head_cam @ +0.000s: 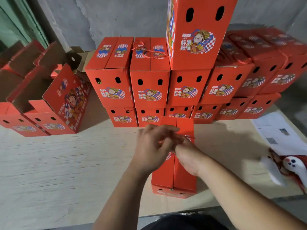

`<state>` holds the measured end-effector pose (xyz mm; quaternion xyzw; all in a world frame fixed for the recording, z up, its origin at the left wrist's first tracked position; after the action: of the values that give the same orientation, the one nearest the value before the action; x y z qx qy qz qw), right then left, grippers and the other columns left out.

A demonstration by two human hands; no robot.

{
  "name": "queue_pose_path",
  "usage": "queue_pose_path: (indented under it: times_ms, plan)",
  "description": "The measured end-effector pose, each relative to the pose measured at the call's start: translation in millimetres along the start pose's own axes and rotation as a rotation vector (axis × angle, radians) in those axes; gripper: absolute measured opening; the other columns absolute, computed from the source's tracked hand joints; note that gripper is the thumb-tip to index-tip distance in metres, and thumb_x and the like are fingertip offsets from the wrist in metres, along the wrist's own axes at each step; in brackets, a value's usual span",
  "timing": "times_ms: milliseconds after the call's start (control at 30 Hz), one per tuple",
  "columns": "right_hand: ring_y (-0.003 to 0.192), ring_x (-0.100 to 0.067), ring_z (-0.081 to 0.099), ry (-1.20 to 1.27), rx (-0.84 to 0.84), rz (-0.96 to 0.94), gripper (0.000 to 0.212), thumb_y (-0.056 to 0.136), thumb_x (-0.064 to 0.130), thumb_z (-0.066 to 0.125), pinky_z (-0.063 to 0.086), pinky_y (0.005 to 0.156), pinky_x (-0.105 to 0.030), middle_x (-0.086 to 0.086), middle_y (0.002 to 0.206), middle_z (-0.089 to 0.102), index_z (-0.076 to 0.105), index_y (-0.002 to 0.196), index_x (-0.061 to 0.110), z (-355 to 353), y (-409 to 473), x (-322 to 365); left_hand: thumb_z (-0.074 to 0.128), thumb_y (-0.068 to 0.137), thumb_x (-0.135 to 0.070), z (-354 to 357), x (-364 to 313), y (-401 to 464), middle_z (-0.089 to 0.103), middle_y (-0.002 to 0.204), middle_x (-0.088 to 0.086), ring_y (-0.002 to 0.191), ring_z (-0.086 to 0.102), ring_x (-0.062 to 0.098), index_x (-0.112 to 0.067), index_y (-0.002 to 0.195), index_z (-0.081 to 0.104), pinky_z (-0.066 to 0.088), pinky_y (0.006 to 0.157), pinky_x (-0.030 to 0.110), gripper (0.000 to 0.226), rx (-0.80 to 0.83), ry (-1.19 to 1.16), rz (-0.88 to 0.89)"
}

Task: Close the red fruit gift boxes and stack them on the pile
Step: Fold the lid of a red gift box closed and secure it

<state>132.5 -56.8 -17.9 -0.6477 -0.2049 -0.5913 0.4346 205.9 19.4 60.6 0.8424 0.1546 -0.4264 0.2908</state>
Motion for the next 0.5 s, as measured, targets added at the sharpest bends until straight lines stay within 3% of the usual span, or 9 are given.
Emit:
queue_pose_path:
  times_ms: [33,67,167,233,333,400,500]
  plan:
    - [0.077,-0.011,0.069,0.034,0.019,-0.011,0.015,0.088,0.025,0.064,0.052,0.078,-0.027,0.001,0.087,0.073,0.079,0.089,0.024,-4,2,14,0.051,0.089,-0.03,-15,4,3,0.074,0.095,-0.021,0.099,0.066,0.012,-0.031,0.116,0.074,0.051,0.086,0.037,0.036,-0.096,0.093,0.035]
    - [0.065,-0.012,0.061,0.076,0.0,-0.016,0.016,0.091,0.026,0.064,0.048,0.075,-0.031,0.0,0.077,0.064,0.075,0.082,0.019,-11,3,31,0.052,0.091,-0.031,-30,13,6,0.075,0.098,-0.019,0.1,0.066,0.013,-0.031,0.118,0.072,0.052,0.084,0.035,0.034,-0.187,0.044,-0.007]
    - [0.056,-0.015,0.04,0.166,-0.004,-0.034,0.025,0.085,0.042,0.067,0.04,0.077,-0.036,0.002,0.062,0.037,0.067,0.078,0.019,-27,2,78,0.055,0.096,-0.033,-46,70,1,0.074,0.108,-0.008,0.104,0.068,0.016,-0.027,0.12,0.067,0.055,0.086,0.034,0.027,-0.365,-0.288,-0.35]
    - [0.06,-0.017,0.04,0.265,0.042,-0.119,0.027,0.089,0.043,0.064,0.04,0.082,-0.038,0.003,0.06,0.034,0.065,0.082,0.017,-27,-4,100,0.058,0.102,-0.03,-27,98,-13,0.074,0.111,-0.005,0.111,0.067,0.019,-0.025,0.117,0.068,0.055,0.091,0.038,0.018,-0.289,-0.335,-0.535]
    - [0.064,-0.018,0.054,0.314,0.066,-0.171,0.026,0.093,0.04,0.057,0.041,0.077,-0.036,0.001,0.066,0.046,0.066,0.079,0.02,-11,-16,105,0.052,0.108,-0.033,19,128,-47,0.075,0.113,-0.002,0.114,0.068,0.02,-0.025,0.115,0.068,0.054,0.086,0.035,0.019,-0.128,-0.465,-0.76]
    - [0.064,-0.02,0.057,0.158,0.015,-0.119,0.028,0.089,0.043,0.057,0.045,0.078,-0.036,0.0,0.062,0.048,0.061,0.076,0.018,-3,-17,93,0.048,0.109,-0.032,39,140,-70,0.073,0.12,0.006,0.113,0.068,0.023,-0.022,0.12,0.063,0.055,0.089,0.038,0.021,-0.105,-0.567,-0.887]
    - [0.058,-0.023,0.049,-0.089,-0.101,-0.088,0.037,0.083,0.052,0.061,0.042,0.088,-0.045,0.001,0.054,0.038,0.055,0.069,0.018,-8,-21,87,0.049,0.109,-0.032,39,146,-85,0.071,0.113,0.0,0.09,0.072,0.006,-0.022,0.12,0.061,0.054,0.067,0.021,0.02,-0.148,-0.611,-0.961]
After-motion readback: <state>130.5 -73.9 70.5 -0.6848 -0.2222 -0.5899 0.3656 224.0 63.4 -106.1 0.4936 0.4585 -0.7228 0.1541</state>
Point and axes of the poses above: each hand's wrist, its own y-axis towards the middle knuckle, its own z-axis out of the palm, x = y × z, the point moved 9 cm from there along y, towards the middle knuckle
